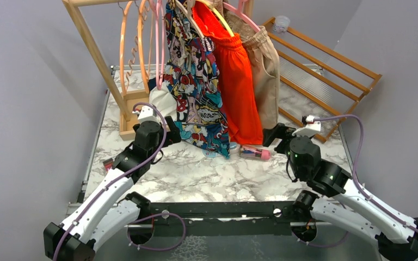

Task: Place the shorts on the hanger
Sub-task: Adjust the shorts at the center of the board.

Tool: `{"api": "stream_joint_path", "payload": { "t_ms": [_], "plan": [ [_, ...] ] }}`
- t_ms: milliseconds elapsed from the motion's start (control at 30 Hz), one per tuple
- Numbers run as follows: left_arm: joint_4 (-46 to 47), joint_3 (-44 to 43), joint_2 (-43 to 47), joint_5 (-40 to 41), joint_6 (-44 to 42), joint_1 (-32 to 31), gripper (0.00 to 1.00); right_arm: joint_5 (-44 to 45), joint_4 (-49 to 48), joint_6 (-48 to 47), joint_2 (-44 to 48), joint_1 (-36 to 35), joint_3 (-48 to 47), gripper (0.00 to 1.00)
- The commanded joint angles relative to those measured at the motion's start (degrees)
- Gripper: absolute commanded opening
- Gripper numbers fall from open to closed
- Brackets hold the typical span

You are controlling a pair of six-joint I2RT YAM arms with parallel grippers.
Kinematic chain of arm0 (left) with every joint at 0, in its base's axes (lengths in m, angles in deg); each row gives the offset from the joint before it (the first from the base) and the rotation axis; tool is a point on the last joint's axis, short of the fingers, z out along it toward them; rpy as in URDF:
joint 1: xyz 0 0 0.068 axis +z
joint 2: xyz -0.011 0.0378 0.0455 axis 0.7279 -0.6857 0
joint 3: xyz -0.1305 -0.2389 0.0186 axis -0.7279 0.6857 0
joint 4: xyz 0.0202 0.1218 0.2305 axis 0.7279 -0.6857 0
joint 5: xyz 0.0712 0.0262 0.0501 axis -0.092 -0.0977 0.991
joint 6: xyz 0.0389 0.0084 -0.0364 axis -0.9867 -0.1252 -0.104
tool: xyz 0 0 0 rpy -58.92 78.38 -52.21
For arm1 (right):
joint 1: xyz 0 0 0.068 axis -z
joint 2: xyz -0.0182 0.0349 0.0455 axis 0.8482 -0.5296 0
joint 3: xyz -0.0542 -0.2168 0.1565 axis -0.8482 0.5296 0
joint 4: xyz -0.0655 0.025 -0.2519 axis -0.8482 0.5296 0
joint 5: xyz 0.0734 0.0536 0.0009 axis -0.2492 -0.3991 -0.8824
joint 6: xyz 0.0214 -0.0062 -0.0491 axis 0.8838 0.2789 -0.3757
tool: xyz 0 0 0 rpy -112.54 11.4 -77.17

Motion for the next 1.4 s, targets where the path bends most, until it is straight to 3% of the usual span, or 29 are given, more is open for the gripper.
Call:
{"api": "stream_joint_path", "payload": {
  "t_ms": [0,200,433,633,733,933,1167,1367],
  "plan": [
    [1.41,0.77,2.29,0.47,-3.08,-0.19,0.99,-2.12,-3.49,-5.74,1.42,-0.12,1.58,1.0],
    [3.71,2.82,3.33,-2.76,-7.3,-0.23,0.99,-8.47,-5.58,-11.99,4.89,-0.12,3.45,1.0],
    [3.26,2.36,-2.41,-5.08,-11.54,1.27,0.99,-14.94,-7.45,-14.58,4.89,-0.12,3.98,0.99],
    [2.41,-1.35,-13.7,-8.48,-7.01,8.18,0.97,-18.07,-7.09,-14.89,2.71,-0.12,3.4,0.99],
    [6.29,-1.11,-15.46,-9.09,-4.37,9.7,0.95,-19.23,-7.34,-15.07,3.25,-0.12,3.55,0.98],
    [15.37,-0.36,-18.88,-9.21,1.14,13.64,0.83,-20.51,-7.65,-14.95,5.21,-0.12,4.02,0.98],
    [27.31,1.67,-24.22,-9.39,7.14,17.31,0.56,-21.46,-7.24,-13.87,6.81,-0.12,4.58,0.98],
    [33.42,1.08,-30.08,-9.16,11.49,19.72,0.54,-20.98,-7.02,-13.72,9.45,-0.12,4.81,0.99]
  ]
}}
